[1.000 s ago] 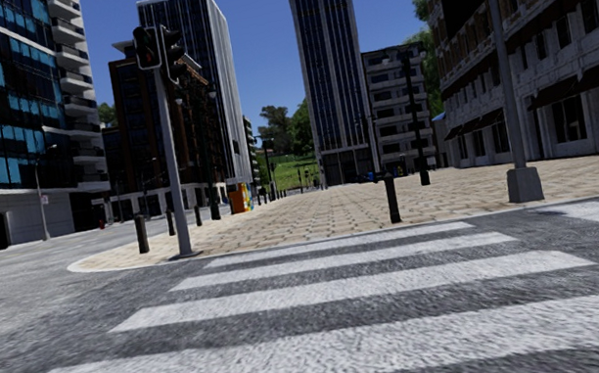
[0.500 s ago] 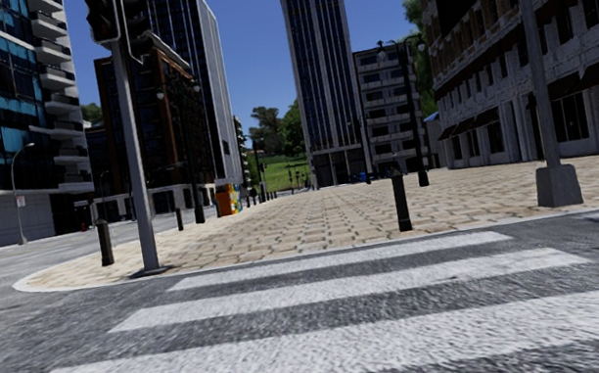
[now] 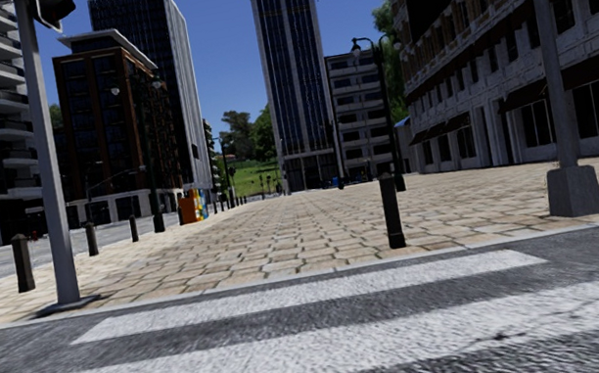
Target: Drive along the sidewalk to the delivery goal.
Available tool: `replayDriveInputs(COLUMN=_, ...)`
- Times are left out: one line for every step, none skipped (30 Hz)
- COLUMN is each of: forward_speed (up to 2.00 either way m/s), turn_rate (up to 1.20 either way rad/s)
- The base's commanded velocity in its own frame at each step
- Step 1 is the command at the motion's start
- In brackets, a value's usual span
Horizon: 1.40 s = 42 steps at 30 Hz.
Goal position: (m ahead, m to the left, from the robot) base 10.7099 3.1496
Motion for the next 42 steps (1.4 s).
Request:
replayDriveInputs(forward_speed=2.00, turn_rate=0.00)
replayDriveInputs(forward_speed=2.00, turn_rate=0.00)
replayDriveInputs(forward_speed=2.00, turn_rate=0.00)
replayDriveInputs(forward_speed=2.00, turn_rate=0.00)
replayDriveInputs(forward_speed=2.00, turn_rate=0.00)
replayDriveInputs(forward_speed=2.00, turn_rate=0.00)
replayDriveInputs(forward_speed=2.00, turn_rate=0.00)
replayDriveInputs(forward_speed=2.00, turn_rate=0.00)
replayDriveInputs(forward_speed=2.00, turn_rate=0.00)
replayDriveInputs(forward_speed=2.00, turn_rate=0.00)
replayDriveInputs(forward_speed=2.00, turn_rate=0.00)
replayDriveInputs(forward_speed=2.00, turn_rate=0.00)
replayDriveInputs(forward_speed=2.00, turn_rate=0.00)
replayDriveInputs(forward_speed=2.00, turn_rate=0.00)
replayDriveInputs(forward_speed=2.00, turn_rate=0.00)
replayDriveInputs(forward_speed=2.00, turn_rate=0.00)
replayDriveInputs(forward_speed=2.00, turn_rate=0.00)
replayDriveInputs(forward_speed=2.00, turn_rate=0.00)
replayDriveInputs(forward_speed=2.00, turn_rate=0.00)
replayDriveInputs(forward_speed=2.00, turn_rate=0.00)
replayDriveInputs(forward_speed=2.00, turn_rate=0.00)
replayDriveInputs(forward_speed=2.00, turn_rate=0.00)
replayDriveInputs(forward_speed=2.00, turn_rate=0.00)
replayDriveInputs(forward_speed=2.00, turn_rate=0.00)
replayDriveInputs(forward_speed=2.00, turn_rate=0.00)
replayDriveInputs(forward_speed=2.00, turn_rate=0.00)
replayDriveInputs(forward_speed=2.00, turn_rate=0.00)
replayDriveInputs(forward_speed=2.00, turn_rate=0.00)
replayDriveInputs(forward_speed=2.00, turn_rate=0.00)
replayDriveInputs(forward_speed=2.00, turn_rate=0.00)
replayDriveInputs(forward_speed=2.00, turn_rate=0.00)
replayDriveInputs(forward_speed=2.00, turn_rate=0.00)
replayDriveInputs(forward_speed=2.00, turn_rate=0.00)
replayDriveInputs(forward_speed=2.00, turn_rate=0.00)
replayDriveInputs(forward_speed=2.00, turn_rate=0.00)
replayDriveInputs(forward_speed=2.00, turn_rate=0.00)
replayDriveInputs(forward_speed=2.00, turn_rate=0.00)
replayDriveInputs(forward_speed=2.00, turn_rate=0.00)
replayDriveInputs(forward_speed=1.95, turn_rate=0.00)
replayDriveInputs(forward_speed=1.95, turn_rate=0.00)
replayDriveInputs(forward_speed=1.86, turn_rate=0.00)
replayDriveInputs(forward_speed=1.72, turn_rate=0.00)
